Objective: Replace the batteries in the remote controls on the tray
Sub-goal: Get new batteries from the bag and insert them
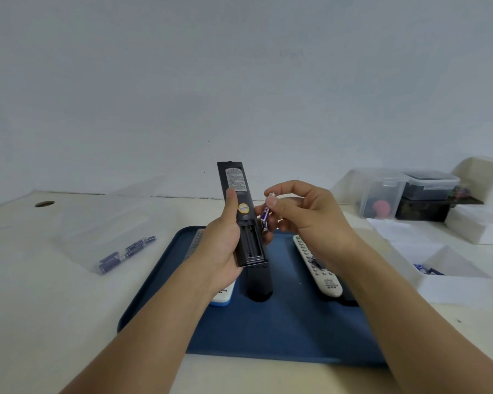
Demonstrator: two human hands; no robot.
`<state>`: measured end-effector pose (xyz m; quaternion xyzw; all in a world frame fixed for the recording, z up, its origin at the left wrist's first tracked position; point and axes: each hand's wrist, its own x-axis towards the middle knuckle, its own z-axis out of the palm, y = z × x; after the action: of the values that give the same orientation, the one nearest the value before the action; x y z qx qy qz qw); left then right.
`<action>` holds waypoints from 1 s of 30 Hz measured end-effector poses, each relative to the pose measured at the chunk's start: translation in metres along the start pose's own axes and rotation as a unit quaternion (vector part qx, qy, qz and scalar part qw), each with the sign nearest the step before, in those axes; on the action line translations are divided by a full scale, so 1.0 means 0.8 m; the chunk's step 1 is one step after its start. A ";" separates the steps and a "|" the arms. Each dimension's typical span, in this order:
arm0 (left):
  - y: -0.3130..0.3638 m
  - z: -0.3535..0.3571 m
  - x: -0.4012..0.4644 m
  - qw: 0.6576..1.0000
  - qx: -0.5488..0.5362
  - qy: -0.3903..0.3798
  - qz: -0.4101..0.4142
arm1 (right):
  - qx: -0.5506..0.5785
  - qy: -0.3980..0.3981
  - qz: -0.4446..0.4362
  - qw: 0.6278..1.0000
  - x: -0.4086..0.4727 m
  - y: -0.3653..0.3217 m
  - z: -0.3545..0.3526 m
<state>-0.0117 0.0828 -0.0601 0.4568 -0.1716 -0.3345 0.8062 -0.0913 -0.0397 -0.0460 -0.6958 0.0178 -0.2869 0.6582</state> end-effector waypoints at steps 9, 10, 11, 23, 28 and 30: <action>-0.002 -0.006 0.005 0.999 -0.013 0.037 -0.002 | -0.079 -0.015 -0.041 0.996 -0.009 0.003 0.022; -0.002 -0.006 0.005 0.999 -0.012 0.042 -0.002 | -0.085 -0.013 -0.043 0.995 -0.010 0.004 0.024; -0.002 -0.006 0.006 0.999 -0.010 0.047 -0.002 | -0.090 -0.010 -0.045 0.995 -0.011 0.006 0.026; 0.000 -0.006 -0.001 0.997 -0.036 0.063 -0.035 | -0.260 -0.003 -0.115 0.959 -0.011 0.034 0.044; 0.008 -0.016 0.002 0.991 -0.088 0.085 -0.052 | -0.412 -0.029 -0.226 0.882 -0.013 0.038 0.050; 0.013 -0.021 0.002 0.989 -0.102 0.095 -0.058 | -0.499 -0.042 -0.238 0.832 -0.015 0.034 0.052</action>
<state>0.0036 0.0962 -0.0600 0.4115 -0.0325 -0.3510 0.8405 -0.0743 -0.0007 -0.0749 -0.9238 -0.0354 -0.3576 0.1323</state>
